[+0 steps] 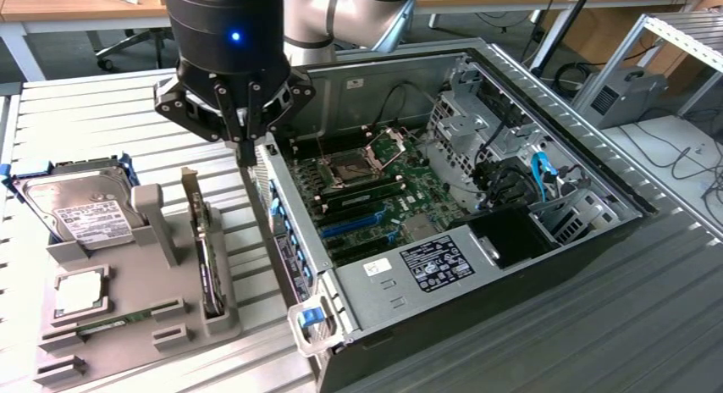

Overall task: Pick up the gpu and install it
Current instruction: 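Reach for the gpu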

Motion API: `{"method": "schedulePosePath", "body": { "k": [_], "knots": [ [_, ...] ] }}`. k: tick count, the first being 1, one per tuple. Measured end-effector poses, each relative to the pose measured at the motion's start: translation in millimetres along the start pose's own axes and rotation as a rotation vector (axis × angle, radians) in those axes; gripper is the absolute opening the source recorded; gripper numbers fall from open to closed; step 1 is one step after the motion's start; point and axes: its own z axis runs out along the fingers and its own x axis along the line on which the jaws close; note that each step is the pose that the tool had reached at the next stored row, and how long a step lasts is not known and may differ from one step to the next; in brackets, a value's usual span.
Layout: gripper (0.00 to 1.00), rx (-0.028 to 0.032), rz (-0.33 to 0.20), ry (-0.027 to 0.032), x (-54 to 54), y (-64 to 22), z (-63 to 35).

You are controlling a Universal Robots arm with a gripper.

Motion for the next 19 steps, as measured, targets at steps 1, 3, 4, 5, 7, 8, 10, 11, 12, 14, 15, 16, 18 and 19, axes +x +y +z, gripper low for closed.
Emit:
{"method": "schedulePosePath", "body": {
  "k": [1,3,4,5,7,8,10,11,12,14,15,16,18,19],
  "knots": [
    [0.11,0.0001,0.000,0.0001,0.0,-0.2,0.0],
    [0.11,0.0000,0.000,0.0000,0.0,-0.6,0.0],
    [0.11,0.0000,0.000,0.0000,-0.1,-0.8,0.0],
    [0.11,0.0000,0.000,0.0000,-0.1,-1.0,0.0],
    [0.11,0.0000,0.000,0.0000,-0.1,-1.4,0.1],
    [0.11,0.0000,0.000,0.0000,-0.1,-1.6,0.1],
    [0.11,0.0000,0.000,0.0000,-0.2,-2.0,0.2],
    [0.11,0.0001,0.000,0.0000,-0.2,-2.3,0.2],
    [0.11,0.0001,0.000,0.0000,-0.2,-2.5,0.2],
    [0.11,0.0000,0.000,0.0000,-0.2,-2.9,0.3],
    [0.11,0.0000,0.000,0.0000,-0.2,-3.1,0.3],
    [0.11,0.0001,0.000,0.0001,-0.2,-3.3,0.3],
    [0.11,0.0000,0.000,0.0001,-0.3,-3.6,0.4],
    [0.11,0.0001,0.000,0.0000,-0.3,-3.9,0.4]
  ]
}}
